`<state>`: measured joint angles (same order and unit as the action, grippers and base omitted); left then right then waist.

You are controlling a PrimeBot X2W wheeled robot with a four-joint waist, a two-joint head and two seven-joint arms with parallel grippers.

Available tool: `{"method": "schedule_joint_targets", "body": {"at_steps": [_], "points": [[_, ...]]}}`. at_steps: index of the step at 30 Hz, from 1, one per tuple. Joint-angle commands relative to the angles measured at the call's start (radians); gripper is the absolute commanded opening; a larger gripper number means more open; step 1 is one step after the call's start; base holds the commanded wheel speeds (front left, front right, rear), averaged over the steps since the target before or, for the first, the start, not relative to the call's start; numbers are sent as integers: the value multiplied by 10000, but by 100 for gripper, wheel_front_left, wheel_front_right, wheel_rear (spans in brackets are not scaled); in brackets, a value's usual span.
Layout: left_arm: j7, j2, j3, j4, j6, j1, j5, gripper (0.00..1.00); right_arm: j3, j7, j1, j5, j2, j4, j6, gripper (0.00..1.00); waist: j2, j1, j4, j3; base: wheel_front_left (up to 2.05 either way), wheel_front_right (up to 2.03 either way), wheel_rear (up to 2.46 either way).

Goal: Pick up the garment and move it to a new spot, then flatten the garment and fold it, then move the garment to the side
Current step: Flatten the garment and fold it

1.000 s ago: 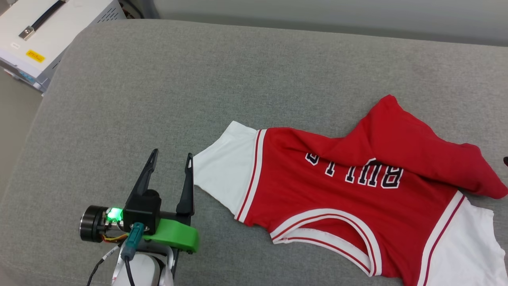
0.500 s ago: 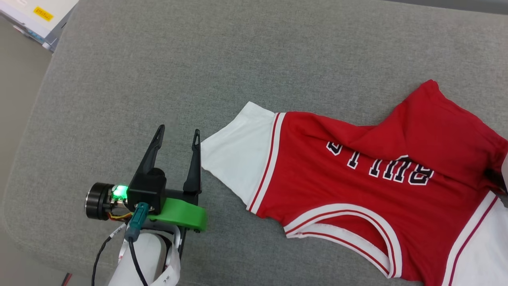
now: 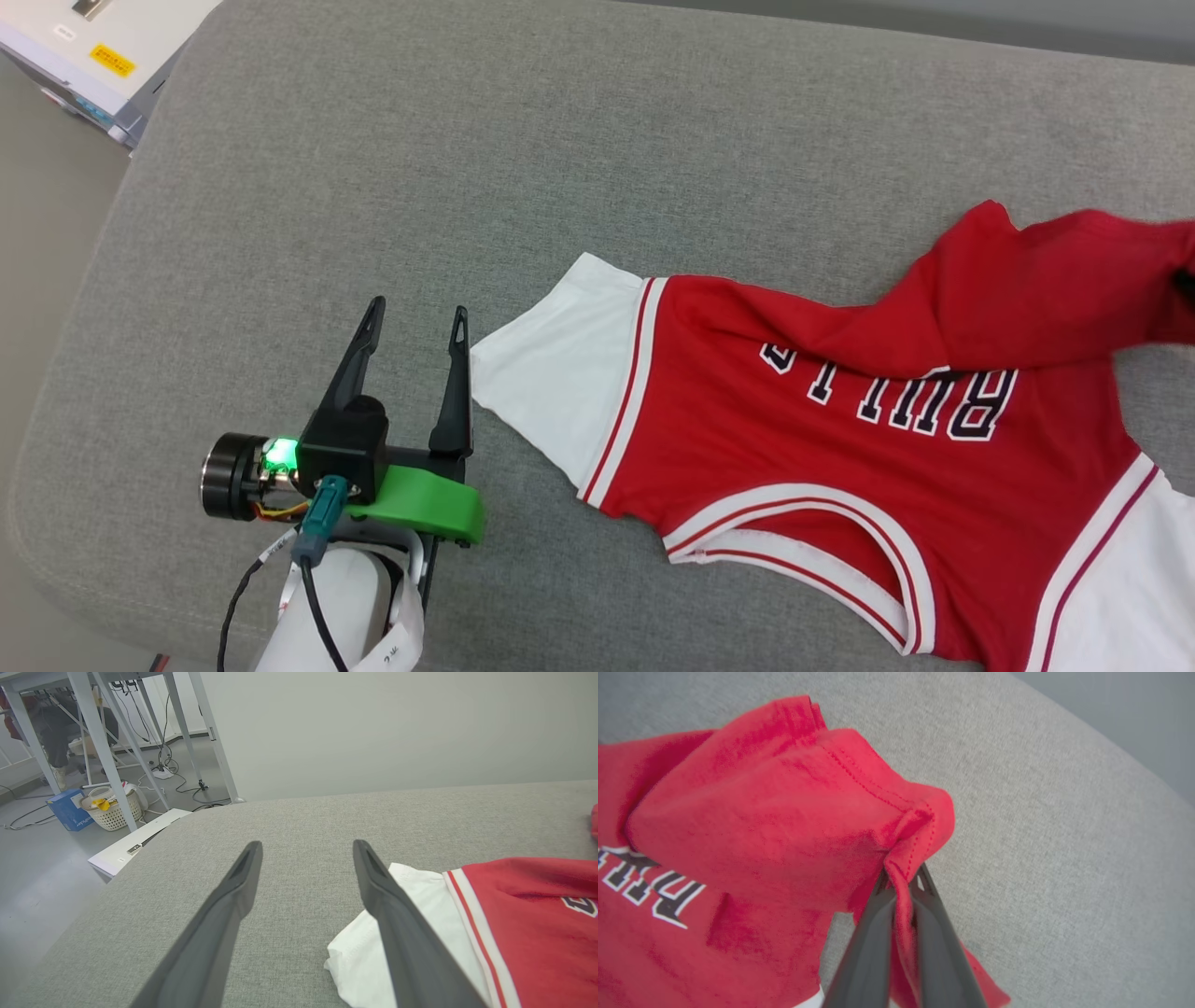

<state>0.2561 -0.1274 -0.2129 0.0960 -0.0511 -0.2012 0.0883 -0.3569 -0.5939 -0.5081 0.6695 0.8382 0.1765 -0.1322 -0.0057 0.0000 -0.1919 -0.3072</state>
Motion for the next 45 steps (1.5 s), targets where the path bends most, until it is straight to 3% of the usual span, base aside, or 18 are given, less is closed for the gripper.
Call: {"method": "schedule_joint_targets", "body": {"at_steps": [1, 5, 9, 18, 24, 27, 28, 29, 30, 38, 45], "points": [[57, 37, 38, -5, 55, 100, -95, 100, -6, 90, -394, 8, -3, -291, 15, 0, 57, 0, -52, 7, 0, 0, 0], [57, 93, 29, -21, 109, 74, -107, 100, -405, 23, -1338, -180, -217, -921, 15, 0, 57, 0, -231, -94, 0, 0, 0], [57, 177, 20, -19, 156, -49, -124, 100, -1503, -198, -2713, -305, -997, -639, 15, 0, 57, 0, -476, -303, 0, 0, 0], [57, 353, -67, 78, 269, -273, -148, 100, -4000, -273, -4110, -190, -2533, 2452, 15, 0, 57, 0, -855, -699, 0, 0, 0], [57, 442, -105, 239, 361, -405, -140, 100, -5278, -132, -3937, 120, -2986, 4450, 15, 0, 57, 0, -971, -804, 0, 0, 0], [57, 428, -11, 299, 360, -408, -150, 100, -5605, 410, -3967, 306, -3094, 4826, 15, 0, 57, 0, -891, -688, 0, 0, 0], [57, 395, 39, 326, 362, -393, -161, 100, -5747, 749, -4018, 310, -3075, 4844, 15, 19, 57, 0, -835, -604, 0, 0, 0], [57, 363, 77, 349, 363, -382, -173, 100, -5862, 1075, -4059, 289, -3035, 4812, 15, 19, 57, 0, -789, -522, 0, 0, 0], [57, 319, 123, 374, 365, -368, -191, 100, -5943, 1559, -4099, 269, -2967, 4757, 15, 100, 57, 0, -730, -408, 0, 0, 0], [57, -311, 562, 449, 508, -450, -269, 100, -5111, 5786, -3744, -347, -2540, 4471, 15, 100, 57, 0, -46, 472, 0, 0, 0], [-359, -1192, 652, 714, 1414, -1590, 217, 100, -2882, 7831, -2401, -1432, -2635, 3848, 15, 100, 57, 0, 457, 844, 0, 0, 0]]}}
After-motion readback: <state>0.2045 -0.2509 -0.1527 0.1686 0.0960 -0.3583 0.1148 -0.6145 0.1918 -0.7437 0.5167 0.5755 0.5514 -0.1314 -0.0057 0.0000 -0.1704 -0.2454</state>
